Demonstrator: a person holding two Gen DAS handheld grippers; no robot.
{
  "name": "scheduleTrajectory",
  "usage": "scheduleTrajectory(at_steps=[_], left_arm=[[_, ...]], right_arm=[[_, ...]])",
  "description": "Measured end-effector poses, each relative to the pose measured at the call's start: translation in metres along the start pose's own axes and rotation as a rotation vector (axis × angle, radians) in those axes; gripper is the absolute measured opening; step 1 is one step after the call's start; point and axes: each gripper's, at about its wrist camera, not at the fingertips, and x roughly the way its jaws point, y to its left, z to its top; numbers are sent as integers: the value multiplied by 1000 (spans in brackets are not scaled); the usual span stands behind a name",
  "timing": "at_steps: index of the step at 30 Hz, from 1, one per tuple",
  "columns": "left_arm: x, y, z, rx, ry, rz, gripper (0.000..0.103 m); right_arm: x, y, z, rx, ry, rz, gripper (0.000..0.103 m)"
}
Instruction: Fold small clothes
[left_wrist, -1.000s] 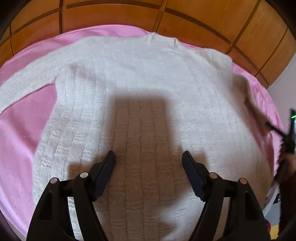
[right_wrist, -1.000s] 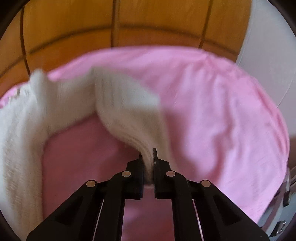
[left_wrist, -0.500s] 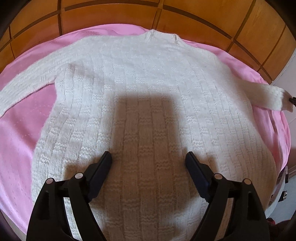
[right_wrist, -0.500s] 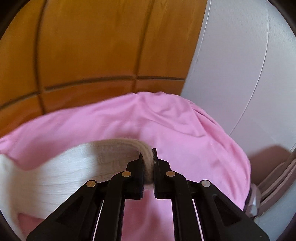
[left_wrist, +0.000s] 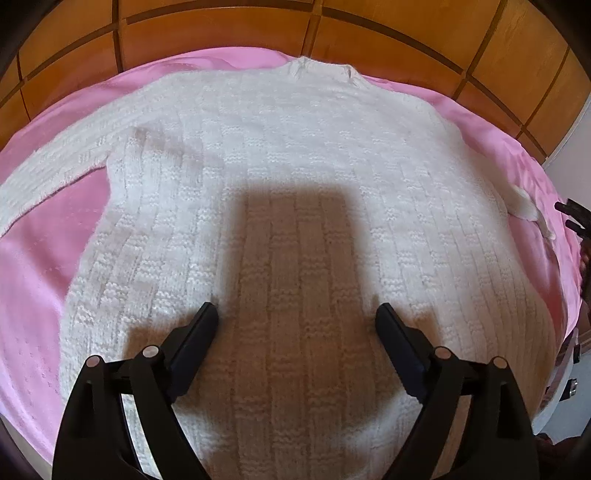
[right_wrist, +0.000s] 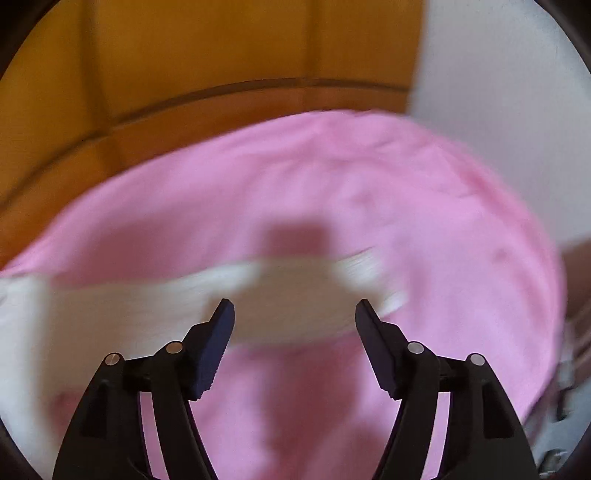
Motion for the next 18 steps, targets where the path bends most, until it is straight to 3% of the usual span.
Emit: scheduleTrajectory(at_steps=[5,8,12,14,18], left_arm=[[-8,3,-4,-3,-19,-31,87],[-15,8,-9,-8,-36,-46,87],[-30,21,-18,-27,-71,-37,87],[-41,33,-21,-47,-90,-30,87],[-65,72,-38,-128,-99,-13,87]], right_arm=[[-23,61,-77,-34,254,510,67],[-33,103,-133,-87,415,667,55],[-40,138,-183,-110,510,728,48],[-36,141,-187,-78,513,748,42],[-36,143,-189,-67,524,760,40]])
